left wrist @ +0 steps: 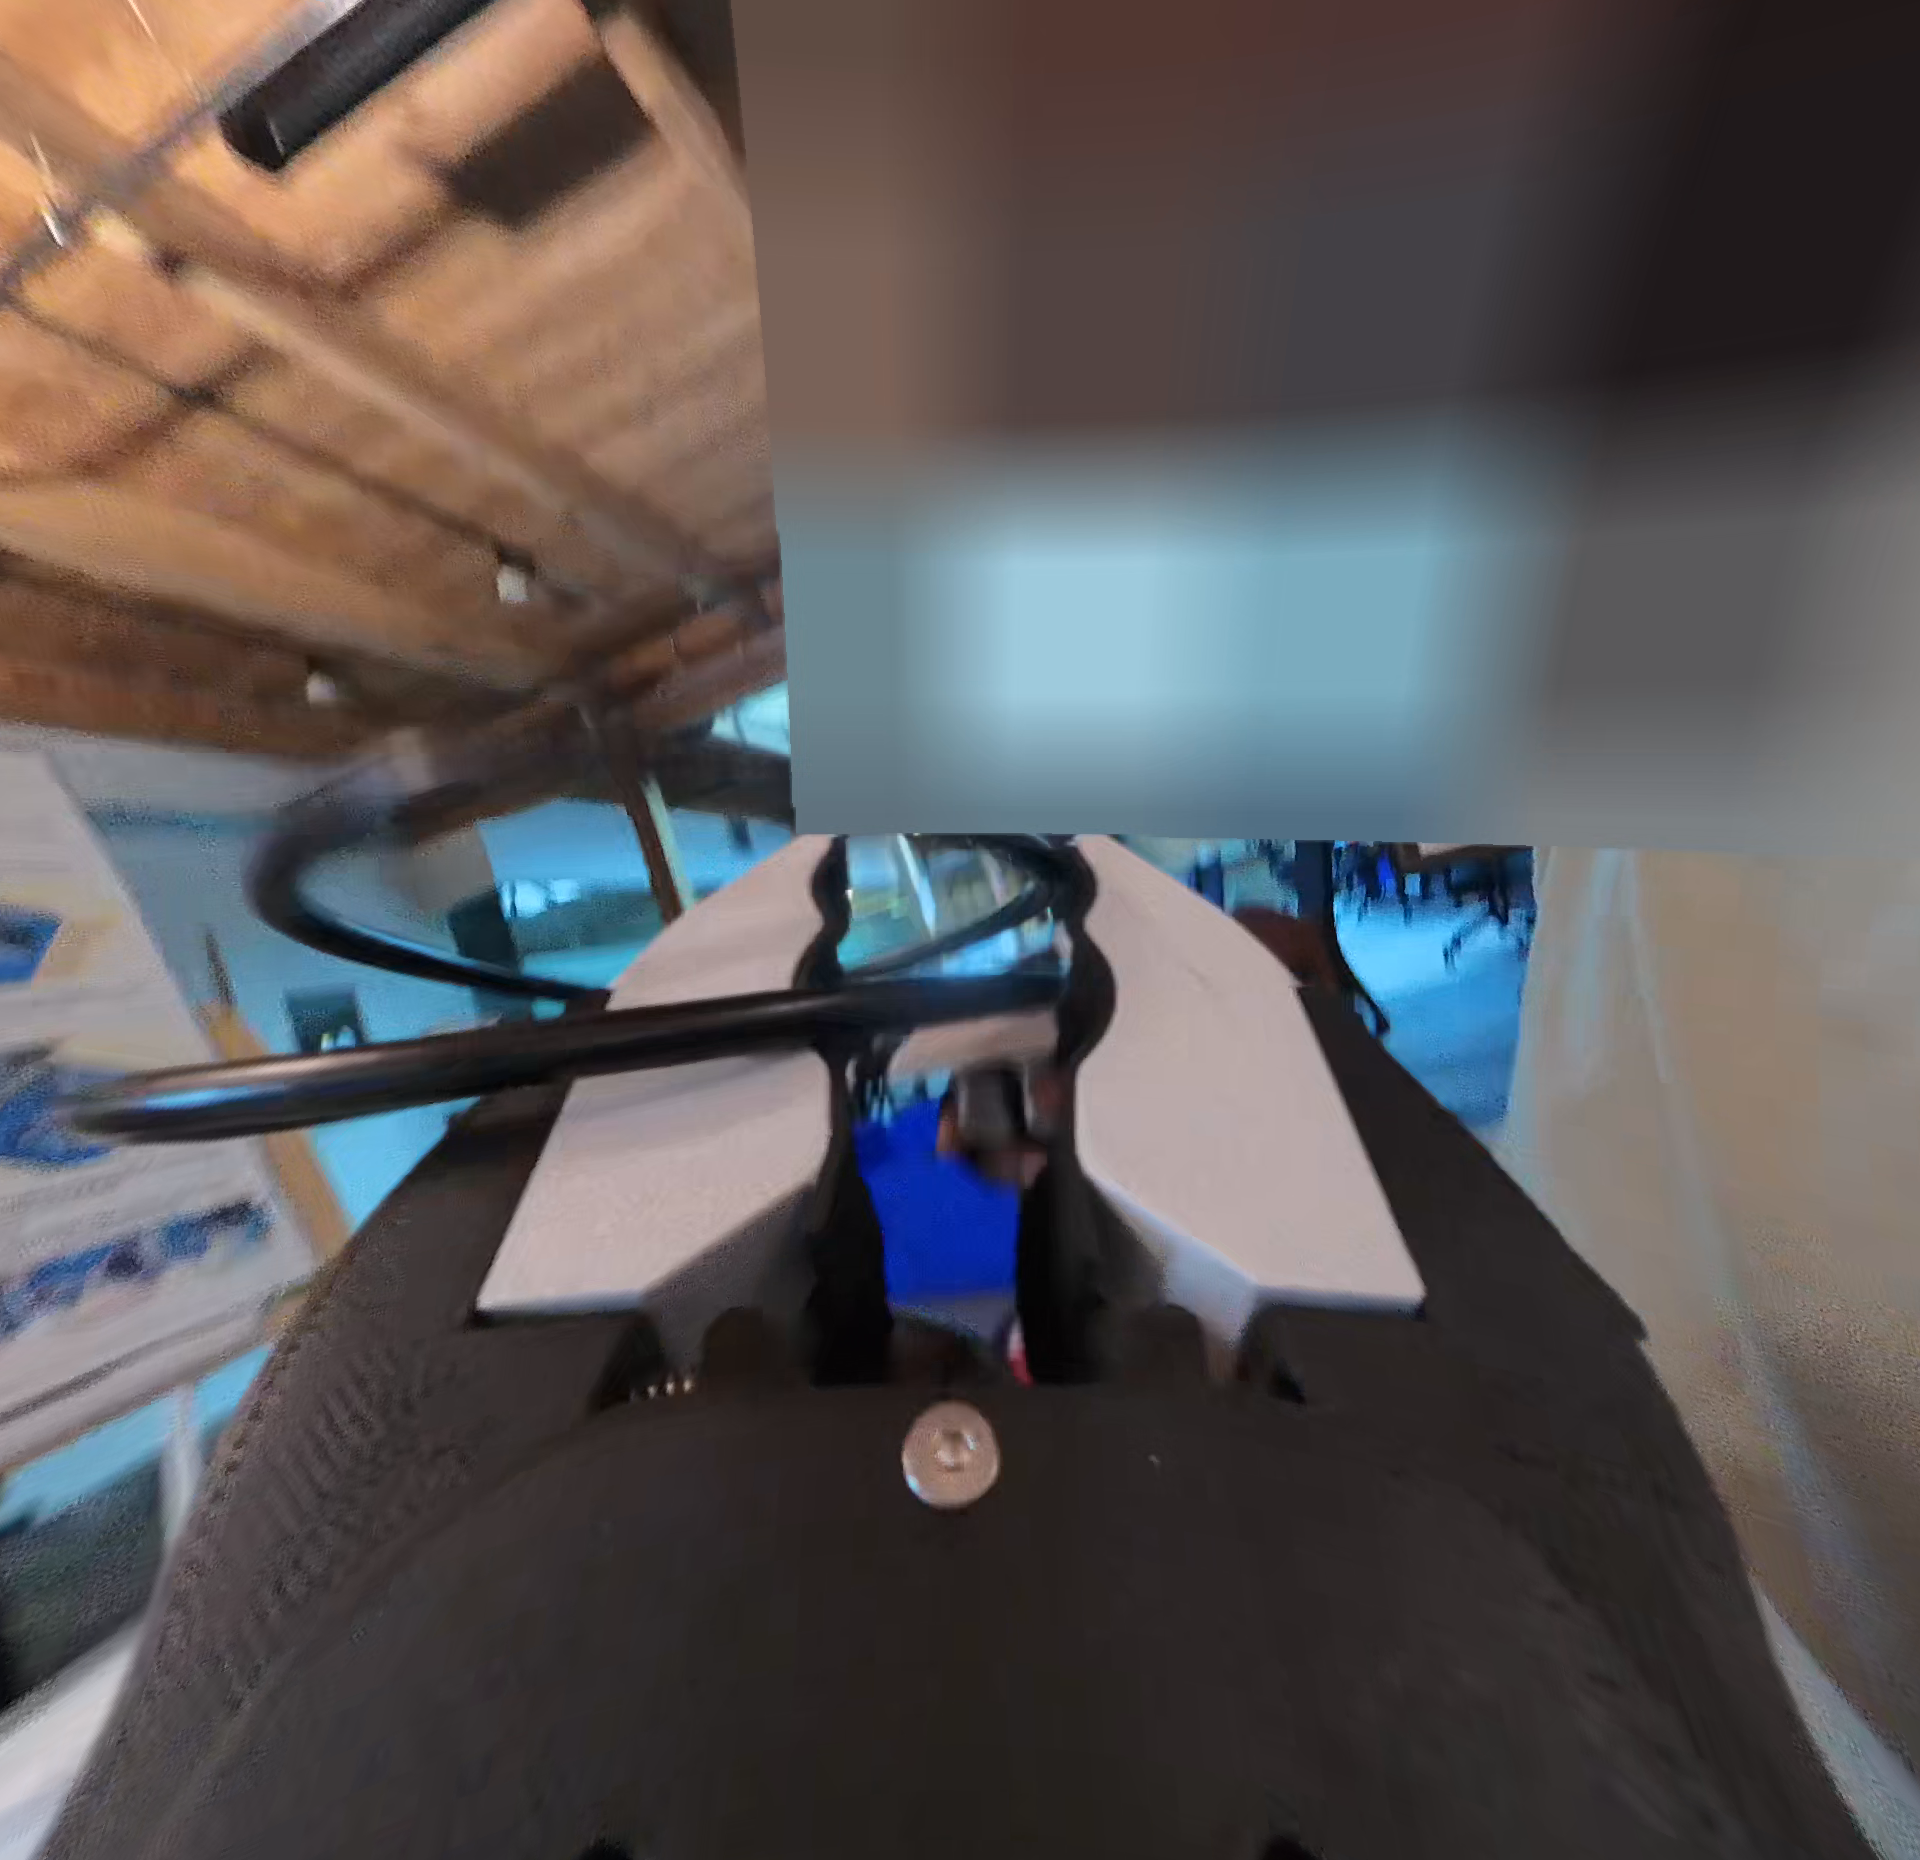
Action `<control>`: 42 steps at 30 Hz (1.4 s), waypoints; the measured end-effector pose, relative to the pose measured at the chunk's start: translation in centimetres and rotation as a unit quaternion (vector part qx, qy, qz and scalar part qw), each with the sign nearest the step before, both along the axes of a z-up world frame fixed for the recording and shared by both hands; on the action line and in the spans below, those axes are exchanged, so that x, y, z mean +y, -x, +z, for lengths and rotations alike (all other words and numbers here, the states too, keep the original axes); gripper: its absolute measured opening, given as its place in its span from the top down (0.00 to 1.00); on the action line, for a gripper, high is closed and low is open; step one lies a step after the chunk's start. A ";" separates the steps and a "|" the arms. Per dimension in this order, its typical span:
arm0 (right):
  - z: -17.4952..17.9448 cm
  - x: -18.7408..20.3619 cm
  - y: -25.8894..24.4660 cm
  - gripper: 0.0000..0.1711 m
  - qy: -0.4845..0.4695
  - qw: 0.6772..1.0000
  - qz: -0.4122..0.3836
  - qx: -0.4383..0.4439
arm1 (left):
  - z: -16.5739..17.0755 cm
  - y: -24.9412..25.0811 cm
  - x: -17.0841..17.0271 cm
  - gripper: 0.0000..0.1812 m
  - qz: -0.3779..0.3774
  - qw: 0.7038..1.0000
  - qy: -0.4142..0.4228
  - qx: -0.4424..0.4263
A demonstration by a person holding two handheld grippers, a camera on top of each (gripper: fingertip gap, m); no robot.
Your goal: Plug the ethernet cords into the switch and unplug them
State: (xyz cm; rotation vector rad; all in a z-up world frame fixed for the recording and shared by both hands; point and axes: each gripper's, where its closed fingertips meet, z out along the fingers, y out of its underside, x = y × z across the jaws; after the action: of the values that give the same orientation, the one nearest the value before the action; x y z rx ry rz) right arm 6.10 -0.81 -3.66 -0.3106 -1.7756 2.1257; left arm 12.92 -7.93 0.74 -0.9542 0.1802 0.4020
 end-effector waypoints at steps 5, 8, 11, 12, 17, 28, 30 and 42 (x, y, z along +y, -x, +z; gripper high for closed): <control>0.4 2.8 -0.4 0.92 -0.077 0.991 -0.046 0.095 | -0.9 2.3 -7.0 0.68 0.139 0.987 0.065 -0.039; -1.1 2.6 -0.6 0.92 -0.126 0.986 -0.032 0.102 | 1.9 2.3 -11.7 0.68 0.242 0.969 0.000 -0.051; -2.9 1.7 -0.9 0.92 -0.183 0.977 -0.017 0.110 | 3.4 1.2 -10.0 0.69 0.289 0.955 0.051 -0.038; -3.3 1.3 -1.2 0.92 -0.189 0.976 -0.005 0.108 | 3.5 1.0 -8.3 0.69 0.296 0.951 0.083 -0.028; -4.5 0.2 -2.2 0.92 -0.235 0.964 0.030 0.117 | 0.1 0.6 2.1 0.73 0.200 0.946 0.252 -0.025; -5.3 0.7 -5.2 0.92 -0.243 0.952 0.115 0.148 | -9.1 1.8 7.5 0.89 0.125 0.869 0.478 -0.023; -5.2 0.8 -5.5 0.92 -0.229 0.954 0.129 0.145 | -9.7 1.9 7.4 0.89 0.128 0.865 0.484 -0.025; -6.2 1.0 -6.2 0.93 -0.233 0.947 0.161 0.149 | -12.0 1.0 7.8 0.95 0.094 0.863 0.494 -0.036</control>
State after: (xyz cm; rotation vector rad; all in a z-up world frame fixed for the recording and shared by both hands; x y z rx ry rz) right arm 12.32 0.23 -9.85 0.4291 -2.1667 1.7370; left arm 11.94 -0.09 -11.25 -2.0155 0.2294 0.4531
